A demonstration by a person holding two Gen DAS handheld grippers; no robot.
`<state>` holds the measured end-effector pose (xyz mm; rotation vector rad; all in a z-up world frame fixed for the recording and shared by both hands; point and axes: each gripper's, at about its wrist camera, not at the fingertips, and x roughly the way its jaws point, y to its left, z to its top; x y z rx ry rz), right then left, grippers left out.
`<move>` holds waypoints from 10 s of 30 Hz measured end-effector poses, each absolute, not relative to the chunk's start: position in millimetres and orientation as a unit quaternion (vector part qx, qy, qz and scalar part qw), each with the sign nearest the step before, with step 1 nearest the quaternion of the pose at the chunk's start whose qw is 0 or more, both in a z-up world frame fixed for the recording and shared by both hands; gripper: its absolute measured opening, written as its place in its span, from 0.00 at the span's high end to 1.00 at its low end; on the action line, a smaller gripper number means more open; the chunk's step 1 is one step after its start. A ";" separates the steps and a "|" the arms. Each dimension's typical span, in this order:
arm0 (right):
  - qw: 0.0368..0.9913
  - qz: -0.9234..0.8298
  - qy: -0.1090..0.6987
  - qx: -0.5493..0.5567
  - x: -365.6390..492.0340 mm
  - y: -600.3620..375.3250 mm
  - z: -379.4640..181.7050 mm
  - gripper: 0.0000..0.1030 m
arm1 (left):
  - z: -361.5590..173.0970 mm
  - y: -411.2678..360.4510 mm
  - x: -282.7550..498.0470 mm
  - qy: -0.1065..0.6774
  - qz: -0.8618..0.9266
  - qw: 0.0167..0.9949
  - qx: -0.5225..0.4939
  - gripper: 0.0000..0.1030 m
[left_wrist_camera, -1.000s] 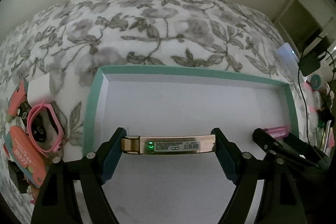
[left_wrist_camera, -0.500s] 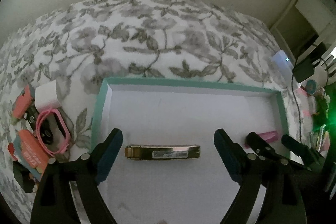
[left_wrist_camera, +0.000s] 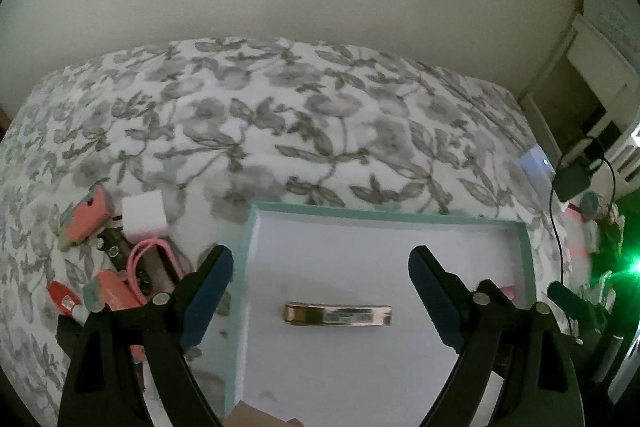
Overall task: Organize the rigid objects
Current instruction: 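Carry both items over the teal tray and open both grippers to release, then move the left gripper to the black charger plug and grasp it, then grasp the white watch band with the right gripper while the left gripper lifts the black plug, then carry the plug and watch band into the tray and open both grippers, then move both grippers back over the pile of items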
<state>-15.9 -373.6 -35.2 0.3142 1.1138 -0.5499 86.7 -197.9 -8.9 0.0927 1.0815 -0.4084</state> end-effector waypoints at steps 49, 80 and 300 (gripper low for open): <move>0.845 -0.007 0.527 0.088 38.7 -154.3 -20.5 0.00 | -13.2 49.0 95.5 0.545 0.065 0.834 -0.056 0.00; 0.823 -0.012 0.561 0.086 38.4 -153.8 -45.6 0.00 | -74.9 10.3 107.8 0.632 -0.022 0.768 0.097 0.00; 0.844 -0.098 0.516 0.106 2.4 -217.9 -11.6 0.01 | 30.7 58.1 91.5 0.476 0.052 0.876 -0.061 0.09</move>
